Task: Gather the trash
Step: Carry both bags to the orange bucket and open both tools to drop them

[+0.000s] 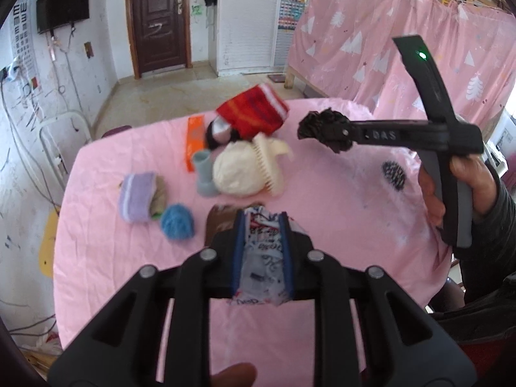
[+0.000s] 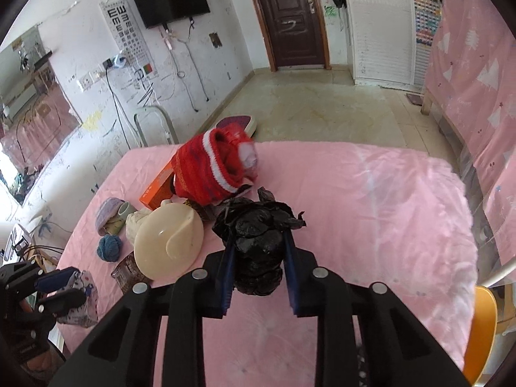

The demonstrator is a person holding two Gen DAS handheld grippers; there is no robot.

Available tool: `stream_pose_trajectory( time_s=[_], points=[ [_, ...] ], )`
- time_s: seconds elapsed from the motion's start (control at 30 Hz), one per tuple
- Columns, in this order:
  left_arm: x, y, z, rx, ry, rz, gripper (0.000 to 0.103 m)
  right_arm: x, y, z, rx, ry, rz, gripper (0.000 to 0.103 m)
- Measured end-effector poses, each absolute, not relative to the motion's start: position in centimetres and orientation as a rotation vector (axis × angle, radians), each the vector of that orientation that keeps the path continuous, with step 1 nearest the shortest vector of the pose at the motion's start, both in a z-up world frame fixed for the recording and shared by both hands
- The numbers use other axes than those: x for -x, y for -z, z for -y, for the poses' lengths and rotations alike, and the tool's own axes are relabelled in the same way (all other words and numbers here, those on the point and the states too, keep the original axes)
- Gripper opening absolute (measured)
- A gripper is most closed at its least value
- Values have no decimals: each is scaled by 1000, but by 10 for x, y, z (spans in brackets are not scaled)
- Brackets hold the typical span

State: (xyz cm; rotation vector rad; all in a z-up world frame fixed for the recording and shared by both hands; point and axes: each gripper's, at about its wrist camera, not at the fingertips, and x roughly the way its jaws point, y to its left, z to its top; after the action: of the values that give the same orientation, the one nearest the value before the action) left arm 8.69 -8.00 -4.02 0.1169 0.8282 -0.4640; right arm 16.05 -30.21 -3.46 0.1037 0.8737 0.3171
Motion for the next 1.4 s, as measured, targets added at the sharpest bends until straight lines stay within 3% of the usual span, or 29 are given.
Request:
stream_pose_trajectory(
  time_s=[0.63,0.9,1.4],
  points=[
    [-90,-6,244,-270,729,-765,19,-59,11,488,-254,-3,-690,16],
    [-88,-14,320,-277,839,-764,19,-22,33,552,-290,111,-709,16],
    [-113,13,426,-213,938,-932,20,3,73,592,-350,165,-722,17]
  ],
)
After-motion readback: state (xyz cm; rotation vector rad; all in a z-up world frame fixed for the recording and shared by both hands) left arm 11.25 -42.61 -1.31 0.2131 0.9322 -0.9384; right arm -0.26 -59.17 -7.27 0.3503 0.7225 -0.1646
